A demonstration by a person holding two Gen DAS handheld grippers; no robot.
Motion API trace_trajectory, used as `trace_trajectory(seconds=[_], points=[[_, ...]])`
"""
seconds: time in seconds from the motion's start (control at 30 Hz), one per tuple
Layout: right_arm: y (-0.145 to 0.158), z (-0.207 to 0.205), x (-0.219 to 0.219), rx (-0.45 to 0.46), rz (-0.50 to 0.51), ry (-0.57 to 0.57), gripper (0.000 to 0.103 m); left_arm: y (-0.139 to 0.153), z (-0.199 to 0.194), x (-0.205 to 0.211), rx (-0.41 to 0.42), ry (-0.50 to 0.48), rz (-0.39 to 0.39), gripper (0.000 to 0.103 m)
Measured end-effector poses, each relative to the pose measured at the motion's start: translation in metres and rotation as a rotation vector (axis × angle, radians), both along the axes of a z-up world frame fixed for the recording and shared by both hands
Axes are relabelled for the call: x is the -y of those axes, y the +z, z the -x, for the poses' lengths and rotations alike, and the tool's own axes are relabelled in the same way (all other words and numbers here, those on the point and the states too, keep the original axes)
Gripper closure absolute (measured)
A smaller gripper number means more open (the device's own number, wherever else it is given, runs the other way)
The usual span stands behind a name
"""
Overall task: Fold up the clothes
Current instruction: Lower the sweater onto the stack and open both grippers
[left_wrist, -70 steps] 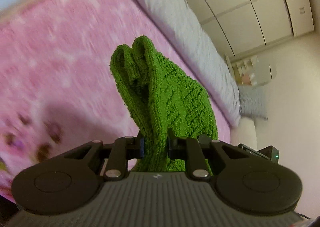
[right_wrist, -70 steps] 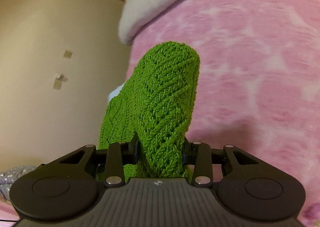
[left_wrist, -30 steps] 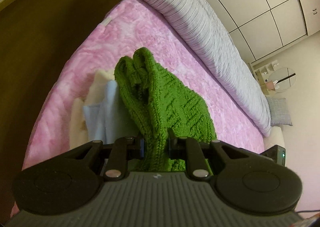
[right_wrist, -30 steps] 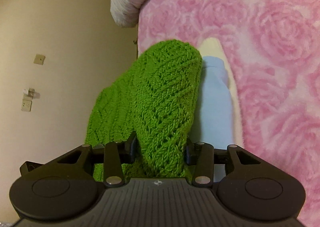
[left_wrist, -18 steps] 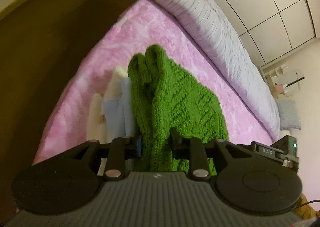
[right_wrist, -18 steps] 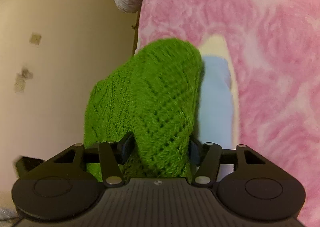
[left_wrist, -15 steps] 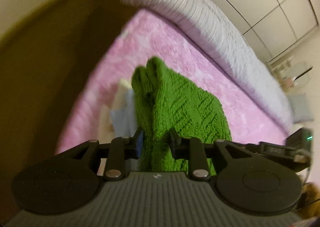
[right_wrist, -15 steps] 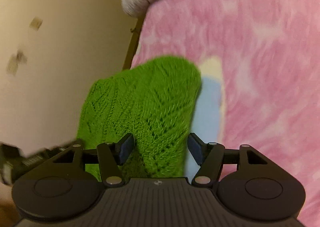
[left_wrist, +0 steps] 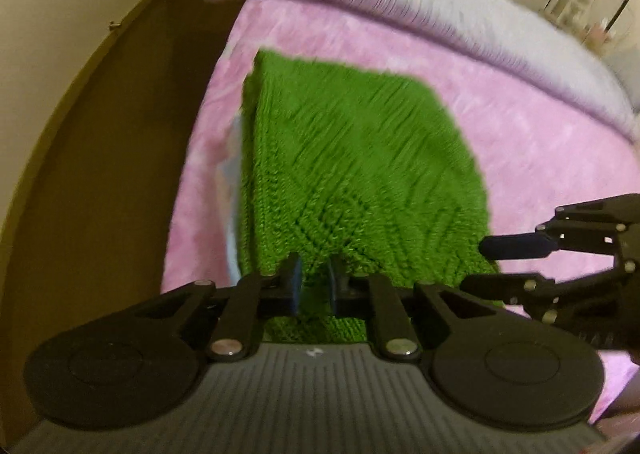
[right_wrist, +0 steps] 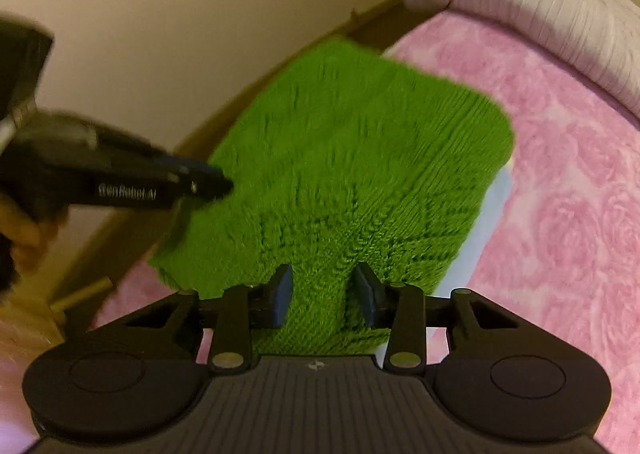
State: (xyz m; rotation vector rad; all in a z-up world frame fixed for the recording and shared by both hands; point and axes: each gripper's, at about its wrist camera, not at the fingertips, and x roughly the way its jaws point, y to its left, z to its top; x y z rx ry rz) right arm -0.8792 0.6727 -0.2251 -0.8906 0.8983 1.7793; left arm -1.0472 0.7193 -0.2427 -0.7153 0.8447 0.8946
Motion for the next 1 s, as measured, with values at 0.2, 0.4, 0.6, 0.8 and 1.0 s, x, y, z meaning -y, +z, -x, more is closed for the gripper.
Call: trace_trajectory(seconds=[0.2, 0.4, 0.6, 0.8, 1.0], points=[[-0.027, 0.018, 0.006, 0.052, -0.012, 0.028, 0.061, -0.022, 0.012, 0.006, 0.021, 0.015, -0.027, 0.091], [-0.026, 0.022, 0.009, 0.084, -0.022, 0.034, 0.06, -0.016, 0.012, 0.006, 0.035, 0.0, -0.027, 0.091], [0.007, 0.004, 0.008, 0.032, -0.042, -0.044, 0.062, 0.024, 0.008, 0.011, 0.064, -0.004, -0.061, 0.095], [0.011, 0.013, 0.002, -0.013, -0.055, -0.022, 0.062, 0.017, -0.004, 0.017, -0.001, -0.066, -0.018, 0.095], [-0.019, 0.044, -0.008, 0.11, -0.021, 0.043, 0.061, -0.016, 0.004, 0.015, -0.028, -0.06, -0.007, 0.098]])
